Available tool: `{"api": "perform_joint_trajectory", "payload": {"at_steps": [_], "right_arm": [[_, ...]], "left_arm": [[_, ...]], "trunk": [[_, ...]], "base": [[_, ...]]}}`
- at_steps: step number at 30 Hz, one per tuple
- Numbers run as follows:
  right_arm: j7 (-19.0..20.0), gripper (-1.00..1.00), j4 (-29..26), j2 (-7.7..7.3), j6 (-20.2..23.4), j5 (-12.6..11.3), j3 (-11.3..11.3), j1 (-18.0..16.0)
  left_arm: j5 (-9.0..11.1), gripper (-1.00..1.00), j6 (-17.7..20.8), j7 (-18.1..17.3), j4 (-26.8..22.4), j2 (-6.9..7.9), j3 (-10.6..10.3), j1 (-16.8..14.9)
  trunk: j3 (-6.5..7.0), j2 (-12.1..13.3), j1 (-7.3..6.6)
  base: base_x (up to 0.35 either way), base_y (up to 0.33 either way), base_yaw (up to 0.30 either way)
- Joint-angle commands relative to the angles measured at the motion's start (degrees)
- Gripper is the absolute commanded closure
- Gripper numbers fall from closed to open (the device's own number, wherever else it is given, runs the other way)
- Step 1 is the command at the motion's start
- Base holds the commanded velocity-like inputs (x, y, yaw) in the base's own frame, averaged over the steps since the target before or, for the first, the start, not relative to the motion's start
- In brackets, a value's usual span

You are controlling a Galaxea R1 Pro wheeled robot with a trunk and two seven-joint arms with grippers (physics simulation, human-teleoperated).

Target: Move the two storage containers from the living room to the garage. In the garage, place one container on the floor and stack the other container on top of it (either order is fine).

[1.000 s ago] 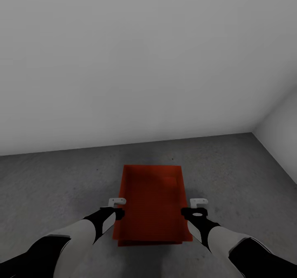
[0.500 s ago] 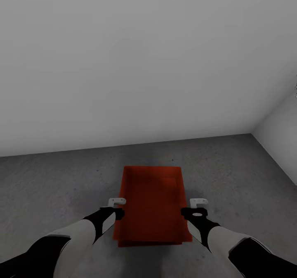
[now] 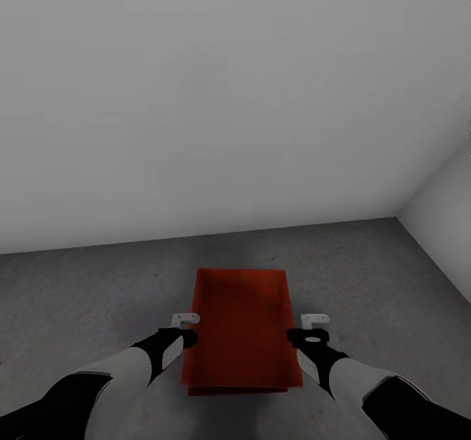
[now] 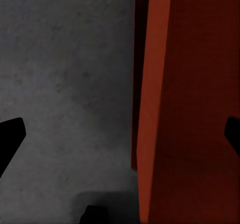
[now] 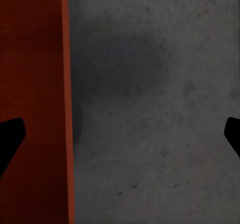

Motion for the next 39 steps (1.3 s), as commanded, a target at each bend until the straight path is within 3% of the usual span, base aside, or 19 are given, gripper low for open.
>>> {"api": "perform_joint_trajectory", "payload": {"at_steps": [1, 39], "right_arm": [[-0.1, -1.0, 0.0, 0.02, -0.2, -0.6, 0.4, 0.0], [-0.1, -1.0, 0.0, 0.02, -0.3, -0.6, 0.4, 0.0]], "left_arm": [[0.3, -1.0, 0.3, 0.2, -0.1, -0.02, -0.1, 0.0], [0.3, -1.0, 0.3, 0.2, 0.0, -0.06, -0.1, 0.0]], "trunk": [[0.24, 0.4, -0.23], [10.3, 15.2, -8.35]], "base": [[0.0, 0.0, 0.0], [0.0, 0.0, 0.0]]}}
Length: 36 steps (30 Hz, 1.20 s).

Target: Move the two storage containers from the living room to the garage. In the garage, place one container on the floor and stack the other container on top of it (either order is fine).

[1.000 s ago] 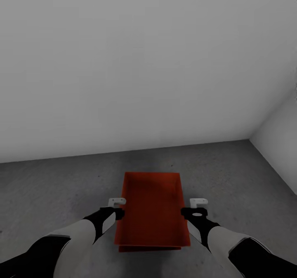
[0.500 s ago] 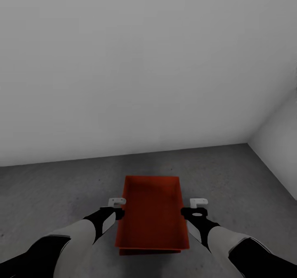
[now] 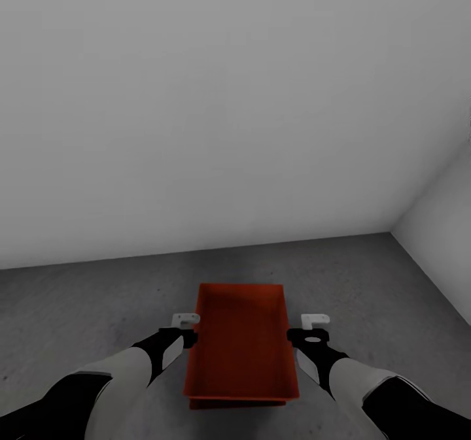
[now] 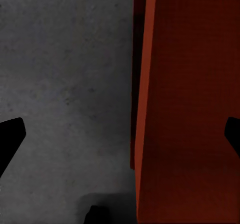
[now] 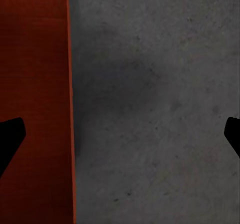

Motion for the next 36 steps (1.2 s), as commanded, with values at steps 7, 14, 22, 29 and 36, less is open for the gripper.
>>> {"api": "perform_joint_trajectory", "payload": {"at_steps": [7, 14, 22, 29, 36], "right_arm": [[-0.1, -1.0, 0.0, 0.02, -0.2, -0.6, 0.4, 0.0], [-0.1, -1.0, 0.0, 0.02, -0.2, -0.6, 0.4, 0.0], [-0.1, -1.0, 0.0, 0.02, -0.2, -0.6, 0.4, 0.0], [-0.1, -1.0, 0.0, 0.02, -0.2, -0.6, 0.4, 0.0], [-0.1, -1.0, 0.0, 0.02, -0.2, -0.6, 0.4, 0.0]], "left_arm": [[0.3, -1.0, 0.2, 0.2, -0.2, -0.03, -0.1, 0.0], [0.2, -1.0, 0.2, -0.3, -0.2, 0.05, -0.1, 0.0], [0.3, -1.0, 0.4, -0.4, -0.2, 0.0, -0.1, 0.0], [0.3, -1.0, 0.3, -0.3, -0.2, 0.01, -0.1, 0.0], [0.3, -1.0, 0.2, -0.3, -0.2, 0.05, -0.1, 0.0]], "trunk": [[0.59, 0.0, 0.0], [1.22, 0.0, 0.0], [1.94, 0.0, 0.0], [2.57, 0.0, 0.0], [2.96, 0.0, 0.0]], "base": [[0.0, 0.0, 0.0], [0.0, 0.0, 0.0], [-0.168, 0.0, 0.0], [-0.336, 0.0, 0.0], [-0.197, 0.0, 0.0]]}}
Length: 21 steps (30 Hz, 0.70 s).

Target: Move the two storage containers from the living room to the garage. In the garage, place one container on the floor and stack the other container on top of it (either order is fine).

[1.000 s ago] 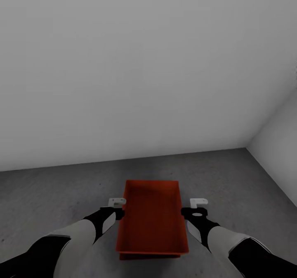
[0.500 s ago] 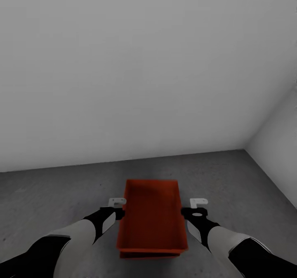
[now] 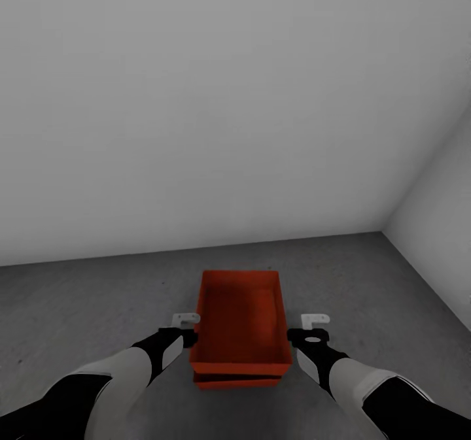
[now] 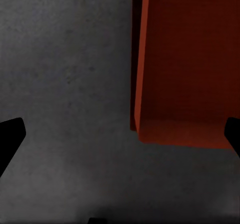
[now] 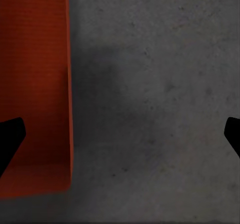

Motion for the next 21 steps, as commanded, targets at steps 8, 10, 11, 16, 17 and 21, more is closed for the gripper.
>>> {"api": "perform_joint_trajectory", "payload": {"at_steps": [8, 10, 11, 16, 17, 21], "right_arm": [[-0.2, -1.0, 0.0, 0.02, -0.2, -0.6, 0.5, 0.0], [-0.2, -1.0, 0.0, 0.03, -0.2, -0.6, 0.4, 0.0], [-0.2, -1.0, 0.0, 0.03, -0.2, -0.6, 0.4, 0.0], [-0.3, -1.0, 0.0, 0.07, -0.2, -0.6, 0.4, 0.0], [-0.3, -1.0, 0.0, 0.05, -0.2, -0.6, 0.4, 0.0], [-0.4, -1.0, 0.3, 0.19, -0.2, -0.6, 0.4, 0.0]], "left_arm": [[0.4, -1.0, 0.3, 0.2, -0.1, 0.03, -0.1, 0.0], [0.4, -1.0, 0.3, 0.1, -0.1, 0.07, -0.1, 0.0], [0.4, -1.0, 0.3, 0.1, -0.1, 0.1, -0.1, 0.0], [0.4, -1.0, 0.3, 0.1, -0.1, 0.15, -0.1, 0.0], [0.5, -1.0, 0.3, 0.1, -0.1, 0.16, -0.1, 0.0], [0.5, -1.0, 0.4, 0.0, 0.4, 0.18, -0.1, 0.0]], "trunk": [[0.08, 0.0, -0.01], [0.21, 0.0, -0.01], [0.28, 0.0, -0.01], [0.7, 0.0, -0.01], [0.79, 0.0, -0.01], [1.14, 0.0, -0.01]], "base": [[-0.016, 0.0, 0.0], [-0.002, 0.0, 0.0], [0.0, 0.0, 0.0], [0.0, 0.0, 0.0], [0.0, 0.0, 0.0], [0.0, 0.0, 0.0]]}}
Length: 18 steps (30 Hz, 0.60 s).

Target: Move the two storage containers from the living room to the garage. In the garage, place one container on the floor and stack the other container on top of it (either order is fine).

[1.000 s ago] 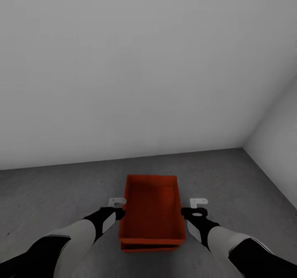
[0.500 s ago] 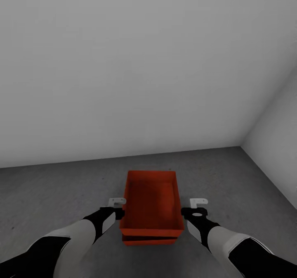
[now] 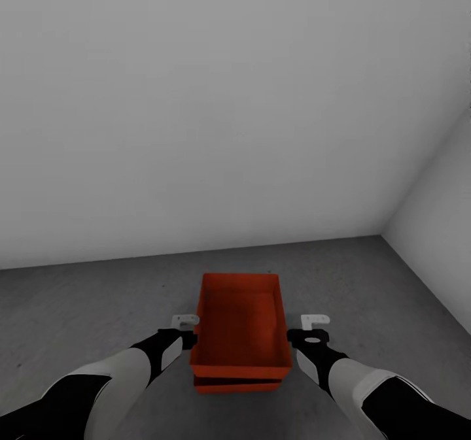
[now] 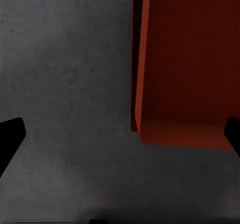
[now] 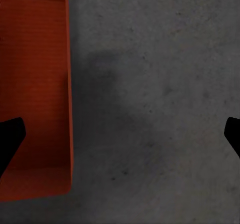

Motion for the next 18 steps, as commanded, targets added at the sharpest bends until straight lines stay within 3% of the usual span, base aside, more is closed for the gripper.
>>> {"api": "perform_joint_trajectory", "payload": {"at_steps": [1, 10, 18], "right_arm": [[-0.1, -1.0, 0.2, 0.09, -0.2, -0.7, 0.4, 0.0], [-0.1, -1.0, 1.9, 0.57, -0.1, -0.7, 0.5, 0.4], [0.3, -1.0, 2.1, 0.72, -0.2, -0.5, 0.5, 7.3]], "left_arm": [[0.3, -1.0, 0.2, 0.2, 0.1, 0.01, -0.1, 0.0], [0.2, -1.0, 1.1, 0.1, 0.4, 0.98, -0.1, 0.3], [0.4, -1.0, 0.8, 0.2, 0.4, 1.76, -0.1, 0.4]], "trunk": [[0.05, 0.0, 0.0], [0.84, 0.0, 0.0], [1.31, 0.0, 0.0]], "base": [[0.0, 0.0, 0.0], [0.0, 0.0, 0.0], [0.0, 0.0, 0.0]]}}
